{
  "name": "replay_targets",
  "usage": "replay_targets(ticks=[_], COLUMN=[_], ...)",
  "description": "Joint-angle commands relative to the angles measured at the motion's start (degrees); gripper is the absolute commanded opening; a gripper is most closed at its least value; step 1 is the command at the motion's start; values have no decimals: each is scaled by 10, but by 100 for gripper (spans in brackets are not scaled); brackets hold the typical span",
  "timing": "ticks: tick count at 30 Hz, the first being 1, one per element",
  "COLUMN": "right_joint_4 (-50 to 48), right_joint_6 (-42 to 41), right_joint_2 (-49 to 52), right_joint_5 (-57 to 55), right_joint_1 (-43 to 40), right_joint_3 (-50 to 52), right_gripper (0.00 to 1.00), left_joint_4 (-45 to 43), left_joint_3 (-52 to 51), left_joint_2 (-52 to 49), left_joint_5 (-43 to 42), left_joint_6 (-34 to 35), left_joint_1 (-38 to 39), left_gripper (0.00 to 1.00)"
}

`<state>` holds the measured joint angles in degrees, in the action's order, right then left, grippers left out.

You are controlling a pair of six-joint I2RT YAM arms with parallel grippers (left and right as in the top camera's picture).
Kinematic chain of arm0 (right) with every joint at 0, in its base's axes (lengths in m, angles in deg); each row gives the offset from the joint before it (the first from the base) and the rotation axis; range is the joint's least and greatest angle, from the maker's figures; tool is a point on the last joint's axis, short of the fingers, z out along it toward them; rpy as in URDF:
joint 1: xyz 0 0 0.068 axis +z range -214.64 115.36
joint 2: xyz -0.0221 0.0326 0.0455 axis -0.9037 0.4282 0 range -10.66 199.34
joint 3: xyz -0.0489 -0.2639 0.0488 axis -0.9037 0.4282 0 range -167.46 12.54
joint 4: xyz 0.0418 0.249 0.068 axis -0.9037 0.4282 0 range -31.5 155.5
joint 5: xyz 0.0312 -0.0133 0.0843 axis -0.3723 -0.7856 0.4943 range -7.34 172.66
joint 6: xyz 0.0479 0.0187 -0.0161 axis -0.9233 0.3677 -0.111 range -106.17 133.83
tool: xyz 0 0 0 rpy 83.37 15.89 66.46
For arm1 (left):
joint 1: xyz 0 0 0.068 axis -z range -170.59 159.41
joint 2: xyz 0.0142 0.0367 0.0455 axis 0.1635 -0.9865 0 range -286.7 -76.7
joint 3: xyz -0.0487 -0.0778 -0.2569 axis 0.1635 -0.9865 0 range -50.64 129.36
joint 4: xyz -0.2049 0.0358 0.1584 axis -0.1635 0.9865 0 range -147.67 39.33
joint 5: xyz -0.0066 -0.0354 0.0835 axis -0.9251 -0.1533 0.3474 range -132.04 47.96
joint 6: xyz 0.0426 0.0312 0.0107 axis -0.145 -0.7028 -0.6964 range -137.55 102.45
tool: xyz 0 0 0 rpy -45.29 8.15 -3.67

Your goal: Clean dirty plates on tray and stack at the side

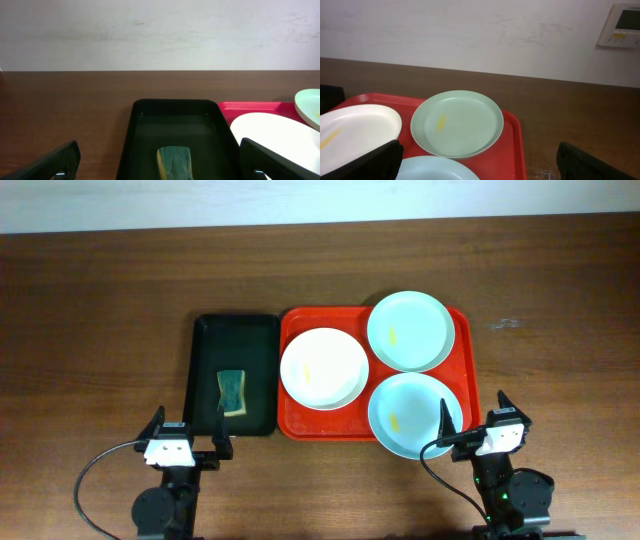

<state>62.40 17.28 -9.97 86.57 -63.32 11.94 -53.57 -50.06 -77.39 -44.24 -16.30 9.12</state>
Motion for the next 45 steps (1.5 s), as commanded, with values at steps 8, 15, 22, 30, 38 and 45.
replay_targets(ticks=[8, 15, 22, 30, 38, 45], right_joint_4=[4, 4, 4, 2, 15, 97], right_joint_6=[2, 2, 2, 2, -42, -41], right_joint_2=[3, 39, 55, 55, 55, 55], right_joint_5=[-3, -3, -3, 35, 82, 81], right_joint_1=[5, 5, 5, 5, 5, 5], right_joint_3=[3, 3, 3, -4, -123, -281], right_gripper=[98, 98, 99, 98, 98, 98], left_joint_4=[3, 0, -2, -4, 112, 203], left_joint_3=[0, 0, 0, 14, 163, 343], left_joint_2=[3, 2, 0, 0, 0, -46], left_joint_5=[-29, -51, -59, -60, -60, -60], left_joint_6=[-7, -6, -7, -7, -7, -9], left_joint_1=[3, 3, 2, 2, 2, 2], left_gripper=[99, 99, 99, 99, 99, 99])
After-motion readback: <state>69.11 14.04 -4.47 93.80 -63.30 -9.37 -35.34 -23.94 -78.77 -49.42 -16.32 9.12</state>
